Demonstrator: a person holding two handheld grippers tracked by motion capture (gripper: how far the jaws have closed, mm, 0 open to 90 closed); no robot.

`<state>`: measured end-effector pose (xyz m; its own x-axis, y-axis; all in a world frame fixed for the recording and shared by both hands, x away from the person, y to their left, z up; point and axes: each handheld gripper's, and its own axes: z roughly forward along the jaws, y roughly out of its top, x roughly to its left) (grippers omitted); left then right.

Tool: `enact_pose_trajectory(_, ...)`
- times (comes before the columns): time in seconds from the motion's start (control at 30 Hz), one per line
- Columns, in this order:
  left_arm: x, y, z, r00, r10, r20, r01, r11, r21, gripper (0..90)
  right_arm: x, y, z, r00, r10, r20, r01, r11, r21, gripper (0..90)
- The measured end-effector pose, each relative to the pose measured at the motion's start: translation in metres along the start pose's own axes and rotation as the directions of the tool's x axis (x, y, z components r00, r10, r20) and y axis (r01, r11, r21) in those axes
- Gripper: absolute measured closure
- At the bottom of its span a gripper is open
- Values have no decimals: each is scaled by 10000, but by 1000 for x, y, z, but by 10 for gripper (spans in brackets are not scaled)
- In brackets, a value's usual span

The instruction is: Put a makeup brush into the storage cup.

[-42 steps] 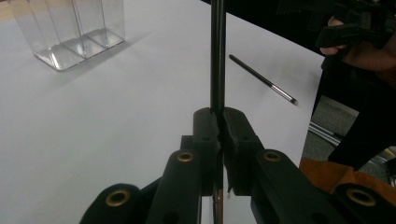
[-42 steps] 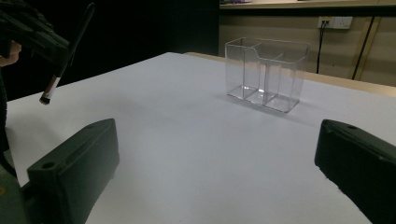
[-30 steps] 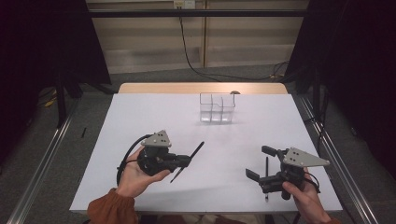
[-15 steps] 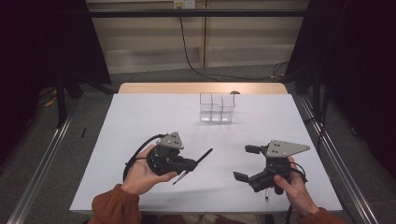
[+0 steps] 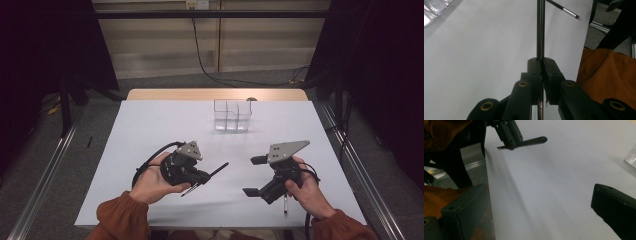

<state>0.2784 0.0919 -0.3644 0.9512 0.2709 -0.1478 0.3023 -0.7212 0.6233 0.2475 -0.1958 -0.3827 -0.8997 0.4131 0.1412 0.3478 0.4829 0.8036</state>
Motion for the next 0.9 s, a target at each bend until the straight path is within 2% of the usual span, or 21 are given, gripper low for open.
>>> enact_pose_trajectory(0.03, 0, 1, 0, 9999, 132, -29, -132, 9998, 178, 843, -1, 2, 3, 9999, -79, 86, 76, 9994, 349, 7)
enact_pose_trajectory(0.1, -1, 2, 2, 9999, 110, -50, -108, 9994, 333, 843, -3, 4, 7, 9996, -216, 177, 204, 9976, 661, 19)
enact_pose_trajectory(0.23, -1, 3, 4, 9998, 200, 81, -205, 9973, 699, 843, -6, 7, 15, 9994, -349, 19, 344, 9929, 1134, 23)
enact_pose_trajectory(0.37, -1, 4, 6, 9994, 290, 189, -308, 9941, 1037, 843, -6, 10, 20, 9981, -575, -221, 604, 9836, 1701, 30)
enact_pose_trajectory(0.43, 3, 5, 7, 9991, 377, 202, -398, 9922, 1184, 843, -3, 13, 21, 9953, -948, -186, 966, 9748, 2013, 26)
enact_pose_trajectory(0.47, 3, 5, 8, 9995, 270, 181, -289, 9928, 1162, 843, -3, 15, 22, 9942, -1050, -214, 1072, 9710, 2135, 29)
enact_pose_trajectory(0.57, 3, 5, 11, 9992, 339, 231, -367, 9903, 1340, 842, -3, 20, 24, 9916, -1247, -355, 1296, 9608, 2451, 32)
enact_pose_trajectory(0.6, 3, 6, 12, 9985, 464, 289, -501, 9877, 1479, 843, -3, 22, 25, 9900, -1350, -416, 1412, 9562, 2564, 32)
enact_pose_trajectory(0.77, 4, 8, 15, 9976, 572, 381, -630, 9829, 1732, 843, -2, 29, 34, 9814, -1752, -790, 1915, 9258, 3259, 36)
enact_pose_trajectory(0.8, 4, 8, 15, 9978, 527, 414, -591, 9835, 1710, 843, -2, 31, 35, 9796, -1791, -913, 1996, 9214, 3335, 41)
enact_pose_trajectory(0.9, 2, 9, 16, 9968, 665, 449, -742, 9774, 1982, 842, -4, 35, 39, 9747, -1833, -1277, 2174, 9104, 3521, 48)
